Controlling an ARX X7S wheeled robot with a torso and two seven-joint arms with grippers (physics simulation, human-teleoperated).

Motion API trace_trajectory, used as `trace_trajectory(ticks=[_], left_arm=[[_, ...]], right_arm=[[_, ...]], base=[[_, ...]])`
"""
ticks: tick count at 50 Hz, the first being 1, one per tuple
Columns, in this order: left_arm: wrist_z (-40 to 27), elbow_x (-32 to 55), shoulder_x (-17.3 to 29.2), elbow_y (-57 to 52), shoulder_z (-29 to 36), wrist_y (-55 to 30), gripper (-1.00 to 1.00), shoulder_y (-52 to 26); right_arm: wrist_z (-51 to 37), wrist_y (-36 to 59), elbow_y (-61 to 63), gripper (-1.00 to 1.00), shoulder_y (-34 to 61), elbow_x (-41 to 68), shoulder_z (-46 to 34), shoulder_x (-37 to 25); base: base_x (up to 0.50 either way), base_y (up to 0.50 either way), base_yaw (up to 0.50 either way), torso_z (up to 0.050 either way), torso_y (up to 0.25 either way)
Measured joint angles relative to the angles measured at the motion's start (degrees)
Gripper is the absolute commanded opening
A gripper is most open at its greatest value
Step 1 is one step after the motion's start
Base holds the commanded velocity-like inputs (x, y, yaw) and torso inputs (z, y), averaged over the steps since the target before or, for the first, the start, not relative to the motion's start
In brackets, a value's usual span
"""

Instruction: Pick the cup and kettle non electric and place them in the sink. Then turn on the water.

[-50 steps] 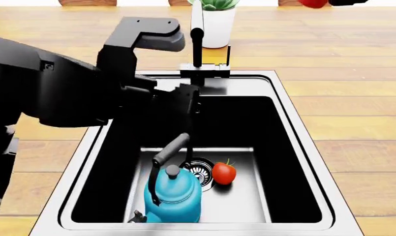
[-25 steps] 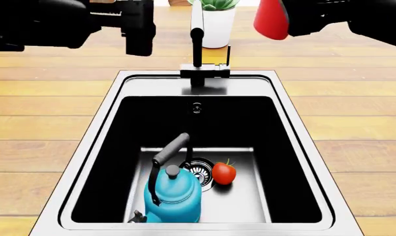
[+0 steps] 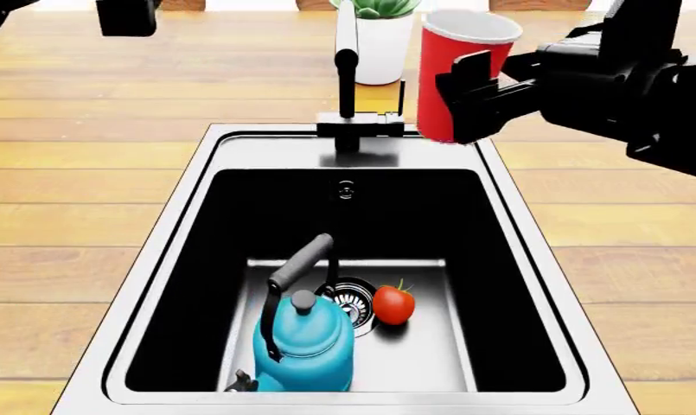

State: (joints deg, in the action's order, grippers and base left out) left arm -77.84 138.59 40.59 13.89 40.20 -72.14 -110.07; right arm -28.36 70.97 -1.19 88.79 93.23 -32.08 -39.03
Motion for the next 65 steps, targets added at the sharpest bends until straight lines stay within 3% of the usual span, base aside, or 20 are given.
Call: trace_trajectory(ticks=[23, 50, 65], left_arm=[[2.01, -5.07, 1.45, 3.28, -0.2, -1.28, 1.0, -4.65], [4.31, -6.71, 2.09, 2.79, 0.16, -0.54, 1.0, -3.15], [5.9, -7.65, 2.38, 2.24, 0.2, -0.12, 1.0, -1.8]], right_arm=[[0.74, 5.04, 0.11, -1.0, -3.13, -2.12, -7.92, 2.24], [-7.84, 14.63, 0.47, -1.0, -2.03, 12.77, -17.3, 2.47], [-4.04, 15.69, 3.06, -1.0, -2.23, 8.69, -22.64, 4.56]], base=[[0.0, 0.0, 0.0, 0.0, 0.0], [0.0, 0.0, 0.0, 0.0, 0.0], [0.0, 0.0, 0.0, 0.0, 0.0]])
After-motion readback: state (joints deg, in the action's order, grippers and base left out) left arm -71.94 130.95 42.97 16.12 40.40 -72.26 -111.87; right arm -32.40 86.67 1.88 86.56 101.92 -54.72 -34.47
